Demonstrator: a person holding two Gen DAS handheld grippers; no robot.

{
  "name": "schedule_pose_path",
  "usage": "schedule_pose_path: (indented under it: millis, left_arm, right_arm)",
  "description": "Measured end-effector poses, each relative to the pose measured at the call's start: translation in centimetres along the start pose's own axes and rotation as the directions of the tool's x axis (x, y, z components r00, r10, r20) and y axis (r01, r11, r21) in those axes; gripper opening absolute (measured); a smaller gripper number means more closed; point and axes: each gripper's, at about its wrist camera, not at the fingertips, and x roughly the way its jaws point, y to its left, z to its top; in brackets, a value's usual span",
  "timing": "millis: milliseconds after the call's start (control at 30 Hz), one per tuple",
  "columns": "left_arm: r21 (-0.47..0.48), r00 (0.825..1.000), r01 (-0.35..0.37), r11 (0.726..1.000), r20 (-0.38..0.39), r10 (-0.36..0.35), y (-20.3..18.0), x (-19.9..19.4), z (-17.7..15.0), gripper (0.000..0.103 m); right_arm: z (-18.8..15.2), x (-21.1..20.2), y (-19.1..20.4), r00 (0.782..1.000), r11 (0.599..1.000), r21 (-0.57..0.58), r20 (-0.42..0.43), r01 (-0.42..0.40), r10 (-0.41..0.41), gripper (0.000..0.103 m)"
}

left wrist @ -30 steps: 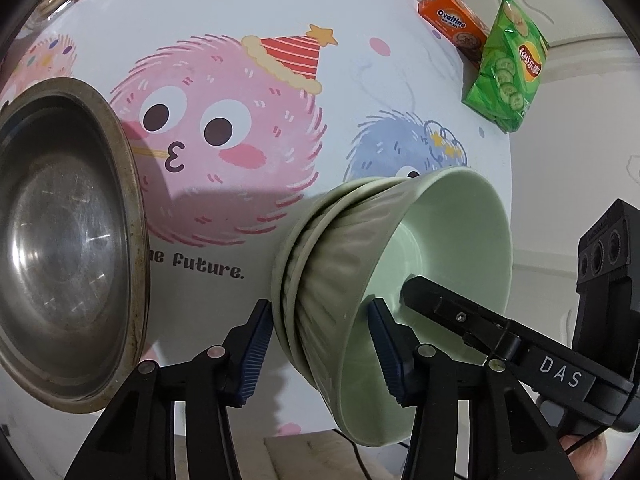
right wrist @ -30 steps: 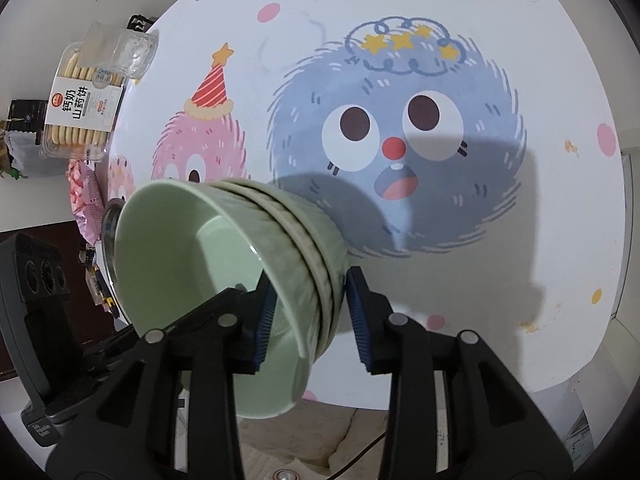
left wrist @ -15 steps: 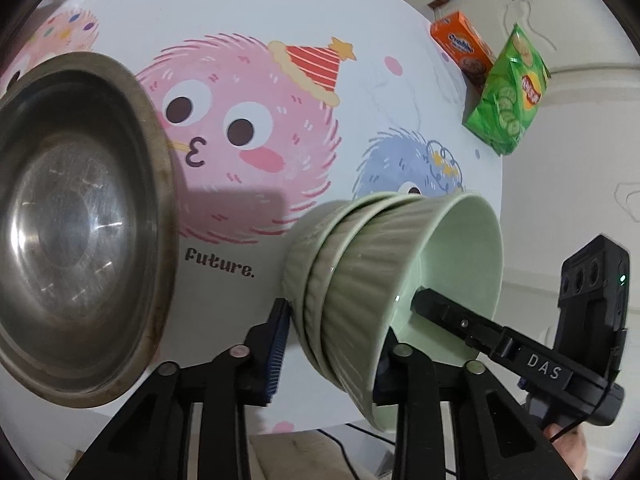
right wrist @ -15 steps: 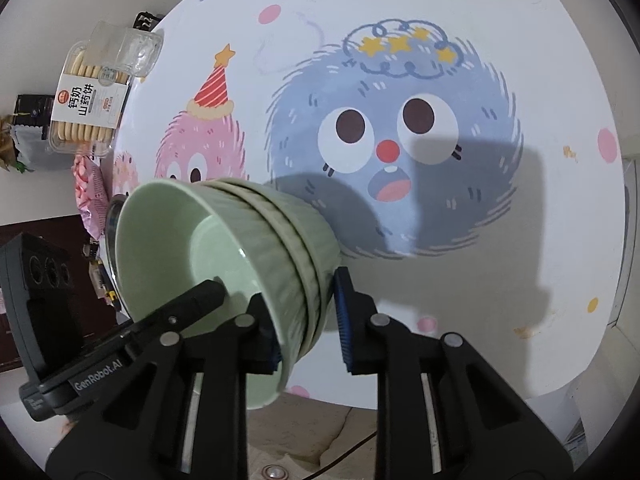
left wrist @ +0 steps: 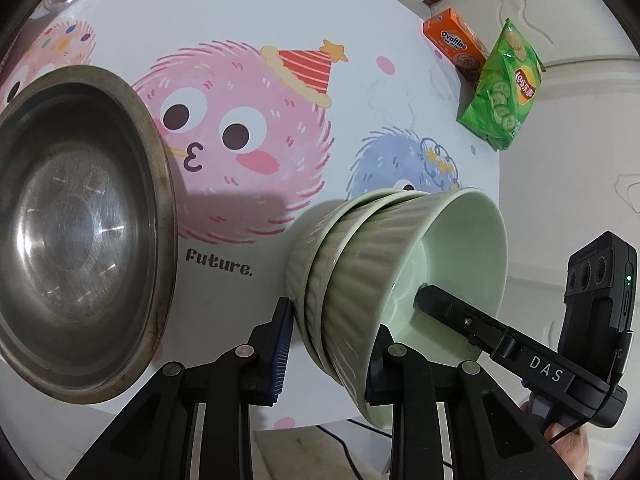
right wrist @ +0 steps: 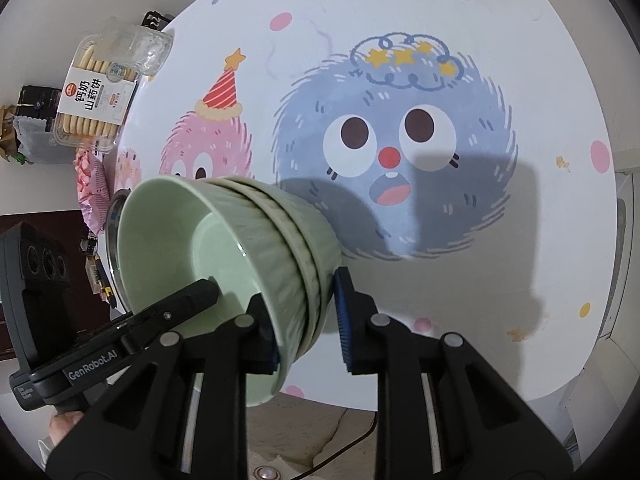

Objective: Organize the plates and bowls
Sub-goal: 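Lift the green bowl stack and carry it over the steel bowls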

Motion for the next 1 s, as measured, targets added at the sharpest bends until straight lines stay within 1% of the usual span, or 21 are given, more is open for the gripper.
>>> schedule_pose_path:
  millis: [367, 767, 1000]
  left_arm:
    - [0.013, 1.000, -0.006, 1.000, 0.027, 0.006, -0.4, -1.8, 0.0, 0.027]
    - [0.011, 0.996, -0.014, 1.000, 0.086, 0.013, -1.4, -5.2, -0.3, 0.027]
    - [0.023, 0.994, -0.015, 1.000, 0.109, 0.012, -1.7, -6.7, -0.3, 0.027]
  right_arm:
    - [0.5, -1.4, 0.5, 1.000, 1.000, -0.021, 0.015, -0.009, 0.009, 0.025]
    - [1.1, -4.1, 2.4, 0.999, 0.996, -0.087, 0.046, -0.016, 0.020, 0.025]
    - [1.2, -5.2, 3.8, 0.998, 0.995, -0.102, 0.065, -0.019, 0.026, 0.025]
